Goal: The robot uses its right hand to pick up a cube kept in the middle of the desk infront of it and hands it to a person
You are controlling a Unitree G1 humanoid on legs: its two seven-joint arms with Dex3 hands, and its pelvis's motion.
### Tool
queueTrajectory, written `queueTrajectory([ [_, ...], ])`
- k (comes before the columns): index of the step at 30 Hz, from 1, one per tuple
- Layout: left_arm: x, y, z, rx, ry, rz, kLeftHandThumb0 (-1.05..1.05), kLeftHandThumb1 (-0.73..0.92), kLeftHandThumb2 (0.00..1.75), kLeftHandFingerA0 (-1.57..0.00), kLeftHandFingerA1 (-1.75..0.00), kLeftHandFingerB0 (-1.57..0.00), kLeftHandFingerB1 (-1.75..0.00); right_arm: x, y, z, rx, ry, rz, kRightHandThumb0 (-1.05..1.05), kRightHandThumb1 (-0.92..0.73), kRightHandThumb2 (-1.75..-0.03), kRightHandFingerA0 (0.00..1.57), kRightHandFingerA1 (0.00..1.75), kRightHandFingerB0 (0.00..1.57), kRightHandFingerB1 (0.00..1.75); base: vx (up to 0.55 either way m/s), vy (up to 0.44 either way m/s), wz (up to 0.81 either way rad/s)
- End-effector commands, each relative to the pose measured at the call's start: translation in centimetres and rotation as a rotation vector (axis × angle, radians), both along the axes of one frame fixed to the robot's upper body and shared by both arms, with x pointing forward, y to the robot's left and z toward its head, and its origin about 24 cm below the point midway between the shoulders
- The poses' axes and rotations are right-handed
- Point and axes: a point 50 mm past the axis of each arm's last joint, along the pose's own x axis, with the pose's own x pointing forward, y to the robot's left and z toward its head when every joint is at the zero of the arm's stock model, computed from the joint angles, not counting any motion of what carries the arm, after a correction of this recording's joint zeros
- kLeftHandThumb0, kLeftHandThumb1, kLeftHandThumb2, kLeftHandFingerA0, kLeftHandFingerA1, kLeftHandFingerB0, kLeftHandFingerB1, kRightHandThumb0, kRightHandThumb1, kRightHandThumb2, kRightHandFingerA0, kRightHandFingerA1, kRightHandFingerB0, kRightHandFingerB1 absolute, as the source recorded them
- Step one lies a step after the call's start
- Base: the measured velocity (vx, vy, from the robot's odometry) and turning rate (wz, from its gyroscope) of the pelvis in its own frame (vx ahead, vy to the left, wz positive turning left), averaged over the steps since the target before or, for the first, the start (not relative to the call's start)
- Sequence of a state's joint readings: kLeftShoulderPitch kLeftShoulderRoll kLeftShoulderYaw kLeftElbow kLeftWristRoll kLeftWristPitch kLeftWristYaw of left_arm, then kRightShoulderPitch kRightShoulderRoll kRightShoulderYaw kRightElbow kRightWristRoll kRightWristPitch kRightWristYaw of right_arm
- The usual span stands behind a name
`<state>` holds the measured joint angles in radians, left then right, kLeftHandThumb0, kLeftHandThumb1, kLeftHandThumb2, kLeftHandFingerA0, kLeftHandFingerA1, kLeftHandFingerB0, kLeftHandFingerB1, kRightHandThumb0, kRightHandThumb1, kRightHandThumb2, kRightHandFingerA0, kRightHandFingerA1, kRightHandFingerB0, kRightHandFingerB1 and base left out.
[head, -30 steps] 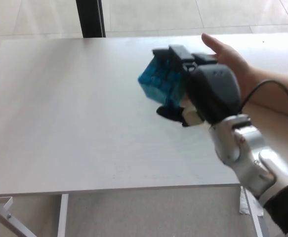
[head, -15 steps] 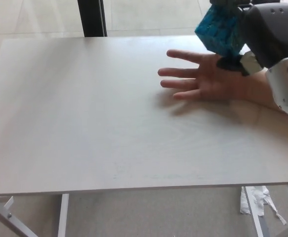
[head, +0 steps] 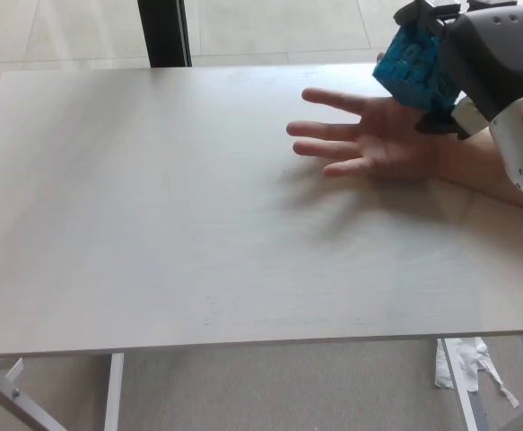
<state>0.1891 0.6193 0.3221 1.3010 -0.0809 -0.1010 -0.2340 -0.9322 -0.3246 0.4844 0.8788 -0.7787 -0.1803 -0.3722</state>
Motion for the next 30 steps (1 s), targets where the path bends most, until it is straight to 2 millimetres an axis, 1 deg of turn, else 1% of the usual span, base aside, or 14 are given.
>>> queueTrajectory([
  [1, 0.7, 0.2, 0.3, 0.019, -0.005, -0.035, -0.75, 0.75, 0.63, -0.40, -0.50, -0.43, -0.38, 0.5, 0.8, 0.6, -0.033, 0.002, -0.024, -0.40, -0.54, -0.59, 0.90, 1.72, 0.87, 0.87, 0.00, 0.000, 0.00],
  [2, 0.8, 0.1, 0.2, 0.017, -0.005, -0.043, -0.74, 0.75, 0.63, -0.43, -0.52, -0.45, -0.39, 0.4, 1.3, 0.4, -0.061, -0.047, 0.005, -0.38, -0.56, -0.61, 0.96, 1.74, 0.85, 1.30, 0.00, 0.000, 0.00],
  [3, 0.9, 0.1, 0.2, 0.017, -0.002, -0.037, -0.76, 0.74, 0.63, -0.40, -0.54, -0.47, -0.40, 0.4, 1.6, 0.2, -0.058, -0.053, 0.010, -0.44, -0.41, -0.85, 1.27, 1.43, 0.98, 1.24, 0.00, 0.000, 0.00],
  [5, 1.0, 0.1, 0.1, 0.018, -0.001, -0.040, -0.76, 0.74, 0.63, -0.46, -0.56, -0.47, -0.40, 0.4, 2.1, 0.0, -0.048, -0.044, 0.017, -0.29, -0.55, -0.69, 0.95, 1.75, 0.80, 1.57, 0.00, 0.000, 0.00],
  [8, 1.2, 0.0, 0.0, 0.021, 0.004, -0.042, -0.74, 0.74, 0.63, -0.49, -0.52, -0.45, -0.38, 0.4, 2.2, -0.2, -0.052, -0.066, 0.025, -0.25, -0.50, -0.74, 0.94, 1.75, 0.79, 1.64, 0.00, 0.000, 0.00],
  [9, 1.3, -0.1, 0.0, 0.021, -0.004, -0.042, -0.81, 0.59, 0.77, -0.51, -0.59, -0.44, -0.46, 0.6, 2.6, -0.4, -0.108, -0.054, 0.014, -0.37, -0.35, -0.86, 1.27, 1.38, 0.85, 0.79, 0.00, 0.000, 0.00],
  [12, 1.4, -0.1, 0.0, 0.018, -0.003, -0.056, -0.76, 0.74, 0.62, -0.47, -0.55, -0.45, -0.40, 0.6, 2.6, -0.8, -0.116, -0.065, 0.012, -0.36, -0.35, -0.87, 1.28, 1.38, 0.87, 0.80, 0.00, 0.000, 0.00],
  [13, 1.4, -0.1, 0.0, 0.023, 0.012, -0.075, -0.77, 0.76, 0.63, -0.44, -0.53, -0.45, -0.39, 0.6, 2.6, -0.9, -0.119, -0.069, 0.006, -0.31, -0.48, -0.70, 1.00, 1.75, 0.90, 1.10, 0.00, 0.000, 0.00],
  [16, 1.6, -0.2, -0.1, 0.014, -0.009, -0.049, -0.75, 0.74, 0.63, -0.43, -0.51, -0.42, -0.38, 0.6, 2.8, -1.4, -0.140, -0.057, -0.006, -0.36, -0.52, -0.61, 0.97, 1.73, 0.89, 0.78, 0.00, 0.000, 0.00],
  [18, 1.6, -0.2, -0.1, 0.012, -0.012, -0.049, -0.75, 0.74, 0.63, -0.44, -0.52, -0.43, -0.38, 0.6, 2.8, -1.6, -0.206, -0.061, -0.025, -0.39, -0.40, -0.90, 1.23, 1.36, 0.84, 0.84, 0.00, 0.000, 0.00],
  [19, 1.7, -0.1, 0.0, 0.016, -0.014, -0.061, -0.75, 0.75, 0.63, -0.49, -0.53, -0.46, -0.39, 0.6, 2.7, -1.9, -0.216, -0.059, -0.028, -0.32, -0.55, -0.63, 0.93, 1.75, 0.90, 0.99, 0.00, 0.000, 0.00],
  [20, 1.7, -0.2, -0.1, 0.015, -0.015, -0.062, -0.75, 0.75, 0.63, -0.49, -0.53, -0.46, -0.39, 0.6, 2.7, -1.9, -0.218, -0.061, -0.030, -0.32, -0.55, -0.63, 0.93, 1.75, 0.90, 0.99, 0.00, 0.000, 0.00],
  [21, 1.6, -0.2, 0.0, 0.011, -0.026, -0.064, -0.76, 0.75, 0.62, -0.51, -0.55, -0.47, -0.40, 0.7, 2.6, -2.1, -0.237, -0.043, -0.045, -0.29, -0.52, -0.72, 0.94, 1.75, 0.82, 1.43, 0.00, 0.000, 0.00],
  [30, 1.7, -0.2, 0.0, 0.011, -0.028, -0.065, -0.77, 0.74, 0.62, -0.47, -0.56, -0.45, -0.39, 0.9, 3.1, -2.5, -0.345, 0.054, -0.088, -0.30, -0.53, -0.65, 0.80, 1.46, 0.72, 0.53, 0.00, 0.000, 0.00],
])
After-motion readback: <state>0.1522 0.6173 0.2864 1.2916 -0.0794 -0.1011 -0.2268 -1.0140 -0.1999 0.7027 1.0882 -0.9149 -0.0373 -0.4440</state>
